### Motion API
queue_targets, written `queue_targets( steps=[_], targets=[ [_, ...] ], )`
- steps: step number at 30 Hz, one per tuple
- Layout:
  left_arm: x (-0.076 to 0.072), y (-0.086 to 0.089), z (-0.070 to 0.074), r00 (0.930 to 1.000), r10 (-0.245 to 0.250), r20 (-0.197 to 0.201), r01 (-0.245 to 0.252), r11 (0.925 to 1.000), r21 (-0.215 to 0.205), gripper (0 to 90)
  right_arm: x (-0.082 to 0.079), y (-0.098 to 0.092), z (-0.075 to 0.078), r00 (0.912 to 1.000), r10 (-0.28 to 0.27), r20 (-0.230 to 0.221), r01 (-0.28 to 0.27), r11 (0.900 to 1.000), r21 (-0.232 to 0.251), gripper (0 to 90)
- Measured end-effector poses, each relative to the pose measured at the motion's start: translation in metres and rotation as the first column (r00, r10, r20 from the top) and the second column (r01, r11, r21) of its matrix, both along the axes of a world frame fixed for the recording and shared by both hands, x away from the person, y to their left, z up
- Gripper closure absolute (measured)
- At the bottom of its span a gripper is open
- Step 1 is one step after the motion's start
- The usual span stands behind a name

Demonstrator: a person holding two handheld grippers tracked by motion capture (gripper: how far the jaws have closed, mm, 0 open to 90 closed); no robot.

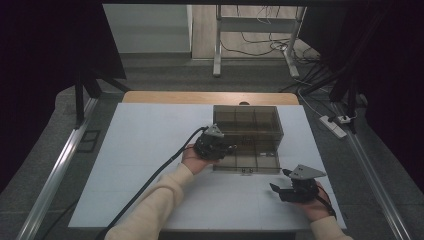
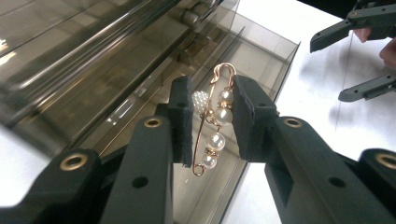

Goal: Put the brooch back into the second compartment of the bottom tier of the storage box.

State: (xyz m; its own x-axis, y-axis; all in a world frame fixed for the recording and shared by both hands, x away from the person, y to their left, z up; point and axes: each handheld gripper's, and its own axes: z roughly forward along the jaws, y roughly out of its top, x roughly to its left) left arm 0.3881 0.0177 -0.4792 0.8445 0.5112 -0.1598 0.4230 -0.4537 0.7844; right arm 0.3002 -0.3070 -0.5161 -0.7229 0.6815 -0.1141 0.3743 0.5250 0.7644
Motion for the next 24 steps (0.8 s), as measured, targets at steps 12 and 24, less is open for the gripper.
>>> queue_targets(
  steps=[12, 24],
  targets=[
    [0.007, -0.022, -0.006, 0.9997, -0.02, -0.011, 0.02, 0.9997, 0.014, 68.9, 0.001, 0.001, -0.002, 1.0, 0.002, -0.006, -0.002, 1.0, -0.004, 27.3],
    [0.015, -0.039, -0.011, 0.9994, -0.028, -0.021, 0.029, 0.9992, 0.026, 68.7, 0.001, 0.0, -0.002, 0.9999, 0.008, -0.015, -0.008, 1.0, -0.007, 27.3]
  ],
)
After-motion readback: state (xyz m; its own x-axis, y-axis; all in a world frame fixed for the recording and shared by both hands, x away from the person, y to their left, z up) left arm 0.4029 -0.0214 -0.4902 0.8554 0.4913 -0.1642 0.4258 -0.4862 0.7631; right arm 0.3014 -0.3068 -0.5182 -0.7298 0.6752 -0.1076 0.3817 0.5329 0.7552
